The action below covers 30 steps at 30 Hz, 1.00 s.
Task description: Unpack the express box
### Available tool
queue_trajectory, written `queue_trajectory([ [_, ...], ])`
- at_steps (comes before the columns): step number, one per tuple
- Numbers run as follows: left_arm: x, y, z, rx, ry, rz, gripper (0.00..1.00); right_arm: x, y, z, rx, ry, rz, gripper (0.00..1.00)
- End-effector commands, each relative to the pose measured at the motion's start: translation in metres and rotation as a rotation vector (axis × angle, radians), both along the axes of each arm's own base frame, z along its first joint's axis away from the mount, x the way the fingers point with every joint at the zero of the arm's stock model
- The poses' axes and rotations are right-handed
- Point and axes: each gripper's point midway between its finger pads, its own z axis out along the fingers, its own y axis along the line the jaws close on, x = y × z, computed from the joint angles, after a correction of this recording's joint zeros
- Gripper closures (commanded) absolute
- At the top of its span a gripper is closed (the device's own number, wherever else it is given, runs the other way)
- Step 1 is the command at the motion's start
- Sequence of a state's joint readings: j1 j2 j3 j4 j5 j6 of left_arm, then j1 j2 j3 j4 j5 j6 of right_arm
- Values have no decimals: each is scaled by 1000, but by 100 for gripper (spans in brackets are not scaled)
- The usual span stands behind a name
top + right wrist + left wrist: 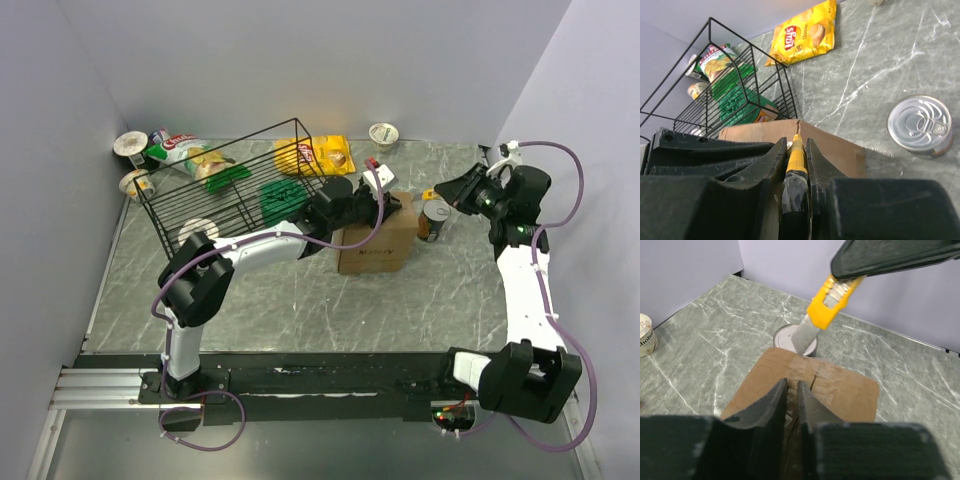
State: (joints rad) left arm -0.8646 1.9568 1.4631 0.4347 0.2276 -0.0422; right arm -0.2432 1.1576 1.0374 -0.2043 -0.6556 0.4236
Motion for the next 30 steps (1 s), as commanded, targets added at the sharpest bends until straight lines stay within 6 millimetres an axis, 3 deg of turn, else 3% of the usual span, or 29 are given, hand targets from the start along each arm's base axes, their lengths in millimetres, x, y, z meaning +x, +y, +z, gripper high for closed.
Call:
queue_trajectory([
  [1, 10, 40, -133, 306, 220, 128, 83, -29, 7, -10, -9, 73, 27, 100],
  [5, 11, 39, -139, 308, 234, 132, 99, -39, 7, -12, -19, 86, 26, 100],
  [15, 10, 39, -146, 310, 257, 131, 99, -43, 5, -6, -43, 84, 9, 100],
  [30, 17, 41, -152, 312, 270, 142, 99, -83, 19, 3, -74, 102, 83, 100],
])
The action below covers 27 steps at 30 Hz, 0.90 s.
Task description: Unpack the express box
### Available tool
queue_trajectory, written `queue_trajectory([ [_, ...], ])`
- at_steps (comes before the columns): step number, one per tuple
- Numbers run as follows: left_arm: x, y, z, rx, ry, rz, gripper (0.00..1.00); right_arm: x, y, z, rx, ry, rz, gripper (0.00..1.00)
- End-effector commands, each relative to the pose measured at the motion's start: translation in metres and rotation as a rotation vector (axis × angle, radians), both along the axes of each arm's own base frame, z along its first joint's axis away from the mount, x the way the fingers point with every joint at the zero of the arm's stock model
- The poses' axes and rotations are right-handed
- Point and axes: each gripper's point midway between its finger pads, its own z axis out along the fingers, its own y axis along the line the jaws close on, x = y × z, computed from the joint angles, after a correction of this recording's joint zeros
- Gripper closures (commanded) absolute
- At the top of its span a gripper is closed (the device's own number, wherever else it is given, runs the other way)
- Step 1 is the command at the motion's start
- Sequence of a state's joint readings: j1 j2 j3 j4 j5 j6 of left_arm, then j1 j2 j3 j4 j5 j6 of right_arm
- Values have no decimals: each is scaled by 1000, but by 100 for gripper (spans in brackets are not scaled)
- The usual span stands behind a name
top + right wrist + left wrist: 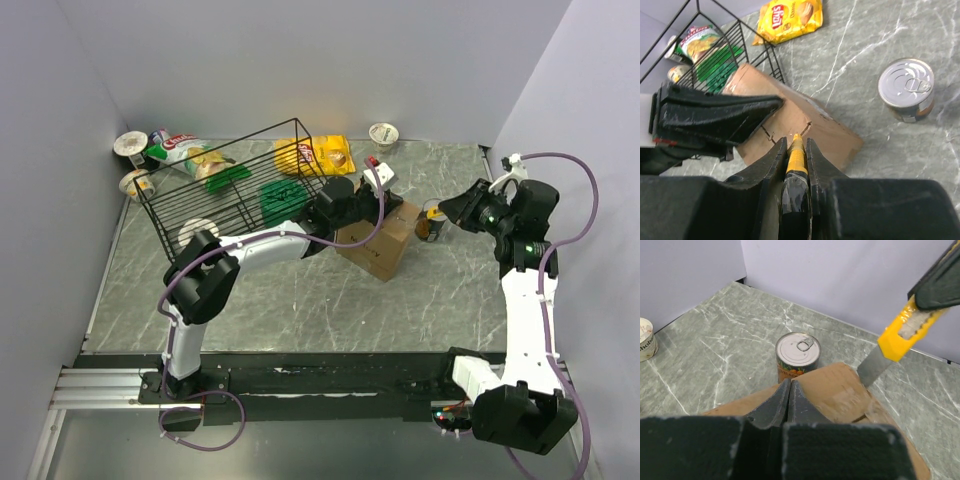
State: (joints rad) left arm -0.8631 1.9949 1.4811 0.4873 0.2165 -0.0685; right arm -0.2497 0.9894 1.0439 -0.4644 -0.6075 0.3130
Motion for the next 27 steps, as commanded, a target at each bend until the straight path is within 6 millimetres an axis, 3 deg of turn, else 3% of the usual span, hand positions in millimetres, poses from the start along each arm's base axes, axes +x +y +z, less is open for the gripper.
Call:
queue_trajectory([
  [1, 10, 47, -150, 347, 273, 125, 99, -34, 20, 1, 22, 59, 107, 100],
  [6, 11, 46, -155, 349, 290, 114, 99, -58, 36, 5, 19, 60, 214, 100],
  [11, 17, 44, -138, 321, 277, 106, 99, -83, 45, 19, -16, 33, 272, 100],
  [14, 15, 41, -112, 255, 280, 29, 98, -90, 45, 25, -52, 8, 285, 100],
  [16, 5, 34, -76, 174, 274, -94, 92, -85, 37, 15, -92, 17, 252, 100],
  [17, 1, 32, -62, 146, 266, -131, 81, -81, 33, 15, -118, -1, 239, 100],
  [18, 0, 32, -32, 99, 232, -164, 72, -76, 28, 12, -133, 1, 216, 100],
  [20, -10, 32, 1, 51, 201, -225, 57, -63, 17, 6, -164, -7, 164, 100],
  [21, -11, 35, 27, 28, 164, -230, 53, -56, 12, 2, -169, 4, 142, 100],
  [24, 4, 53, 58, 20, 102, -153, 40, -37, -1, -8, -196, 20, 99, 100],
  [27, 29, 88, 64, 40, 85, -18, 36, -19, -4, -16, -184, 23, 92, 100],
])
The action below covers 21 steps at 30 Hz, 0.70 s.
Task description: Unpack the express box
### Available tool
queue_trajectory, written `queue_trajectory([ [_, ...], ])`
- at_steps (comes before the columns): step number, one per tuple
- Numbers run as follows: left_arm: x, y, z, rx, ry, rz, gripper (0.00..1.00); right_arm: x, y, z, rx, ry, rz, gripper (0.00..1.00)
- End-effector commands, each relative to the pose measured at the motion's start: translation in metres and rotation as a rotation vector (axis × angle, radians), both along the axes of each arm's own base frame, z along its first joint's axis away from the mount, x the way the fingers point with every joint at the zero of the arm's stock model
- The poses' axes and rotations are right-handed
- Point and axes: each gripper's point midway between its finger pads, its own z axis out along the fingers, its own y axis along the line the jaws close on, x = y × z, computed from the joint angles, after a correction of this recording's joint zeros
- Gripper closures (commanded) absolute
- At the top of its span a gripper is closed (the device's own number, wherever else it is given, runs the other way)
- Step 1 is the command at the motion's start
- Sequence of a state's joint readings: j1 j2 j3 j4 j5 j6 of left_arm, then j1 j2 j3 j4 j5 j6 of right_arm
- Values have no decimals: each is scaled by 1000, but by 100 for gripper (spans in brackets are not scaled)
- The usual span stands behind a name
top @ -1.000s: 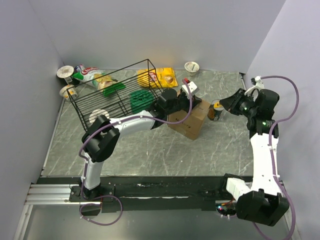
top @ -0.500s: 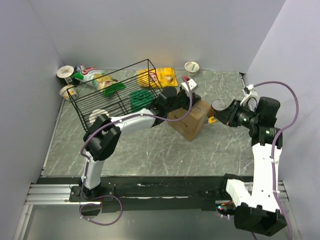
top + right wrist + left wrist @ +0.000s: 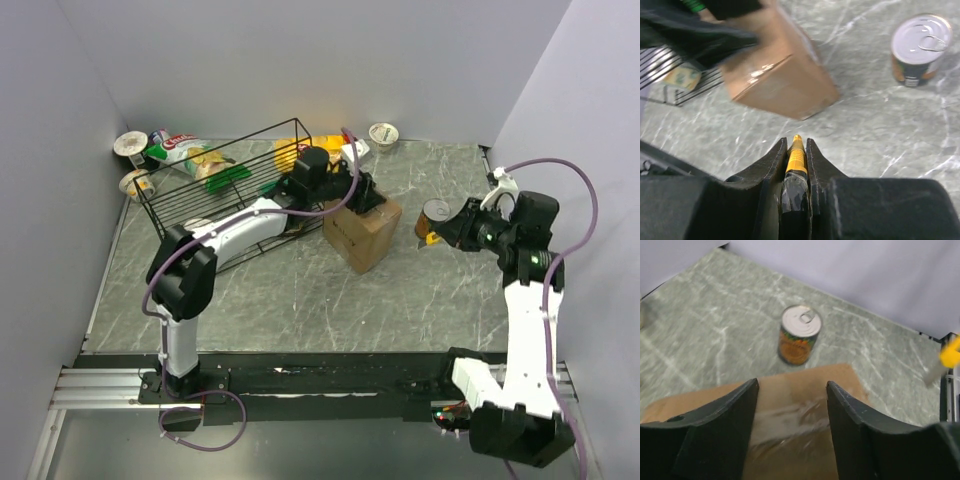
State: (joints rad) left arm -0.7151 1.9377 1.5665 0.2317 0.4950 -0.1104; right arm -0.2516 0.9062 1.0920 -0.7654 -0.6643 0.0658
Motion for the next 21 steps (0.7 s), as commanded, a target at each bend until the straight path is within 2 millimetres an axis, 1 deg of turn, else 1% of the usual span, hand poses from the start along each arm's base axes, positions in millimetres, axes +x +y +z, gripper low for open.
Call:
queue_trajectory([
  [1, 21, 53, 49, -5, -45, 129, 35, 38, -17, -3, -42, -54, -51, 100],
  [2, 22, 62, 50, -11, -36, 132, 34, 42, -16, -2, -30, -53, -52, 100],
  [3, 31, 81, 51, -14, -29, 169, 34, 48, -14, -3, -23, -55, -41, 100],
  [5, 41, 101, 50, -17, -7, 239, 32, 53, -12, -1, -9, -61, -37, 100],
  [6, 47, 116, 49, -10, -2, 285, 32, 55, -8, -2, -3, -60, -24, 100],
  [8, 56, 130, 41, 2, 11, 322, 30, 58, -2, -3, 14, -58, -4, 100],
  [10, 57, 133, 35, -9, 48, 309, 29, 59, 10, -5, 22, -56, 32, 100],
  [11, 62, 137, 31, -23, 59, 308, 29, 60, 13, -7, 17, -56, 46, 100],
  [12, 59, 134, 28, -46, 100, 274, 29, 60, 22, -8, 10, -55, 72, 100],
  [14, 61, 132, 23, -78, 134, 233, 28, 64, 25, -12, -6, -48, 80, 100],
  [15, 53, 127, 22, -99, 167, 172, 28, 65, 28, -12, -8, -45, 84, 100],
  [16, 50, 124, 22, -111, 177, 141, 28, 67, 31, -10, -12, -50, 94, 100],
  [17, 47, 121, 19, -116, 189, 111, 28, 69, 33, -12, -13, -42, 100, 100],
  [18, 43, 117, 23, -143, 196, 82, 28, 70, 33, -13, -19, -41, 101, 100],
  [19, 36, 113, 23, -152, 212, 39, 28, 72, 35, -10, -22, -48, 103, 100],
  [20, 33, 110, 18, -156, 229, 28, 27, 75, 35, -12, -26, -44, 100, 100],
  [21, 29, 108, 18, -161, 236, 15, 27, 76, 34, -13, -26, -41, 95, 100],
])
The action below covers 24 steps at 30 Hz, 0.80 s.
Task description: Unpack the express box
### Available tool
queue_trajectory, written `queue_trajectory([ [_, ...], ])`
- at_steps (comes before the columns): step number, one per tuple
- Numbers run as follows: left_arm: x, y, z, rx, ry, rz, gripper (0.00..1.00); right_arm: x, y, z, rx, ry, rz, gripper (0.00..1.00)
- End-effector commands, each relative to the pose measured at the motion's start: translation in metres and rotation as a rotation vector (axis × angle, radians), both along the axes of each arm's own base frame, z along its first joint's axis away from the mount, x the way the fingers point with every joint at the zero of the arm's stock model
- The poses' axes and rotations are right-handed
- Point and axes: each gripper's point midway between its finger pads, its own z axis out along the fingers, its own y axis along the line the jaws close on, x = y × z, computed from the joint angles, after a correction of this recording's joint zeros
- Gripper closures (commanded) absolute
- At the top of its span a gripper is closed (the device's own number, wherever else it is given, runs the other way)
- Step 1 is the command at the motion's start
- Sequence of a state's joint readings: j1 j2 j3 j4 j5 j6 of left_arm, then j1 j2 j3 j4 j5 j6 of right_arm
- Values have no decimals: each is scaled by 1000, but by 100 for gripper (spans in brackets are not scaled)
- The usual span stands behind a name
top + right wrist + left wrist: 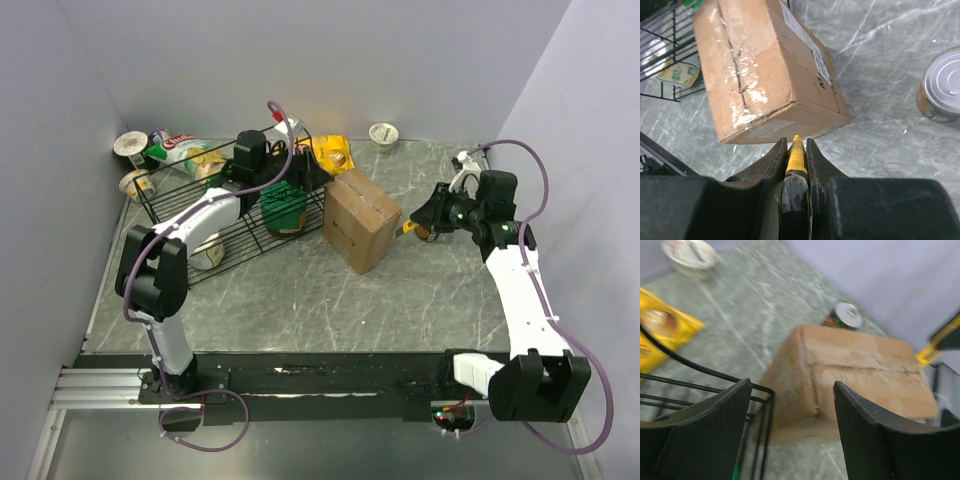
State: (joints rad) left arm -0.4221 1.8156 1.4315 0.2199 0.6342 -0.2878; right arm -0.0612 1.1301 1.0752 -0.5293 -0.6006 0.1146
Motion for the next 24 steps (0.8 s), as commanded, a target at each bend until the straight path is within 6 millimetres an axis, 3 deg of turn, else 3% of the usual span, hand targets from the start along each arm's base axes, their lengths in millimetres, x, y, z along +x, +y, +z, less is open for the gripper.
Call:
queue_trajectory([
  [1, -31, -22, 8, -93, 39, -168, 27, 19, -2, 16, -22, -71, -19, 100],
  [5, -54, -32, -5, -73, 65, -240, 26, 31, -1, 13, -27, -73, -18, 100],
  [13, -105, -34, -32, -10, 74, -370, 30, 77, 8, 34, -47, -143, 15, 100],
  [14, -119, -36, -37, 0, 90, -403, 30, 85, 8, 27, -48, -121, 14, 100],
  [16, -139, -39, -41, 21, 72, -474, 33, 97, 9, 34, -44, -136, 18, 100],
  [17, -151, -42, -40, 30, 64, -500, 34, 105, 9, 26, -42, -115, 19, 100],
  [19, -161, -37, -45, 53, 68, -498, 35, 112, 25, 29, -32, -121, 55, 100],
  [24, -172, -21, -61, 166, 29, -527, 37, 123, 40, 8, -26, -54, 113, 100],
])
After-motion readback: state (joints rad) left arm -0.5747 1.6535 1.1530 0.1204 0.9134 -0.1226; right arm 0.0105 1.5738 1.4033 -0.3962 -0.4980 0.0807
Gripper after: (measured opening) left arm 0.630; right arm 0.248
